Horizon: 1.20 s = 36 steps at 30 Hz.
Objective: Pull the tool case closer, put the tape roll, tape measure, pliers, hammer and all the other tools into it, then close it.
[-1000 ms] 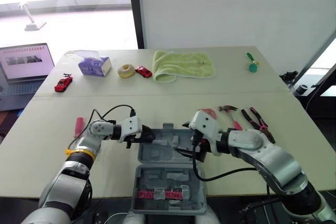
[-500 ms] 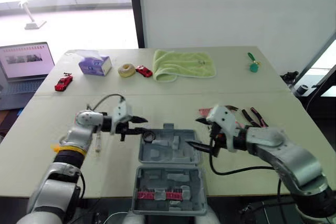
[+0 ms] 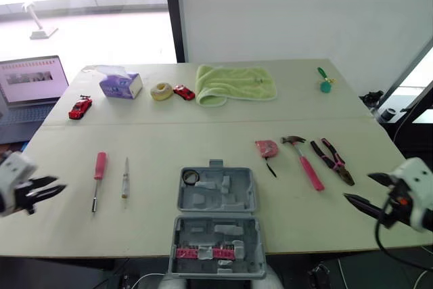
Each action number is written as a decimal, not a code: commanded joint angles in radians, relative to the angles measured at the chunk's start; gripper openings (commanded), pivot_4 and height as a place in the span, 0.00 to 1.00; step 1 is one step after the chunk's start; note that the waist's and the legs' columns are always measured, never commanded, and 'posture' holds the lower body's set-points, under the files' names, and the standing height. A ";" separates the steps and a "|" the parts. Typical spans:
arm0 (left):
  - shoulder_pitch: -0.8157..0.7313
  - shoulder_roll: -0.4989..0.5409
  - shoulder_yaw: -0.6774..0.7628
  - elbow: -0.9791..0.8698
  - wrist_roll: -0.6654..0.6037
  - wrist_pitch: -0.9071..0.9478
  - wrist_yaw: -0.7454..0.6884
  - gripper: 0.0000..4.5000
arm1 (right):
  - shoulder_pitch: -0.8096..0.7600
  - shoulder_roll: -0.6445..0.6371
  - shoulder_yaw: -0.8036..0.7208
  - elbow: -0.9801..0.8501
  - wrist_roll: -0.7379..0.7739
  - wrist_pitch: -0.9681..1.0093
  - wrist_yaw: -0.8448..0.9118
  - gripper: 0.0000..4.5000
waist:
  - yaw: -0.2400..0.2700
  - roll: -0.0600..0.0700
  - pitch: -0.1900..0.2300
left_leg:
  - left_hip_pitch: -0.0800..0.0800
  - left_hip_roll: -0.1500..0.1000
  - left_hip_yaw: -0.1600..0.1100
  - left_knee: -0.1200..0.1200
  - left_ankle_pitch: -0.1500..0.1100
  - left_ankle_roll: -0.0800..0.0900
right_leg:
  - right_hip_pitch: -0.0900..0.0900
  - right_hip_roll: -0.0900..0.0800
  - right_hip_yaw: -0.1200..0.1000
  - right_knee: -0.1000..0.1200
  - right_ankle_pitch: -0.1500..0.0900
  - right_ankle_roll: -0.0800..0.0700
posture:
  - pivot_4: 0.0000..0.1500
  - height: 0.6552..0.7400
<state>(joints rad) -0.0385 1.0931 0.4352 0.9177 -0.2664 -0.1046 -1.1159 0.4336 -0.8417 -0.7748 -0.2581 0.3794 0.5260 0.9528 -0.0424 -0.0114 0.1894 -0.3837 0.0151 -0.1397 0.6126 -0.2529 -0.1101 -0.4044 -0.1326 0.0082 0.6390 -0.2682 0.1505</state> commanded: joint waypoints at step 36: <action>0.052 -0.351 -0.283 -1.204 -0.317 0.346 -0.104 0.99 | -0.650 0.650 0.798 -0.157 -0.221 0.471 -1.140 1.00 | 0.024 -0.003 -0.004 | 0.007 0.002 0.004 -0.001 -0.001 0.000 | 0.007 0.003 0.006 -0.007 0.001 -0.006 | 1.00 1.00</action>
<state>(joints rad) 0.0236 0.7428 0.1548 -0.2552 -0.5631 0.2493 -1.2224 -0.1984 -0.1965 0.0253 -0.4407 0.1953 1.0399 -0.1677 -0.0182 -0.0147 0.1856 -0.3761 0.0175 -0.1355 0.6118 -0.2535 -0.1097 -0.3972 -0.1295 0.0143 0.6317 -0.2678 0.1437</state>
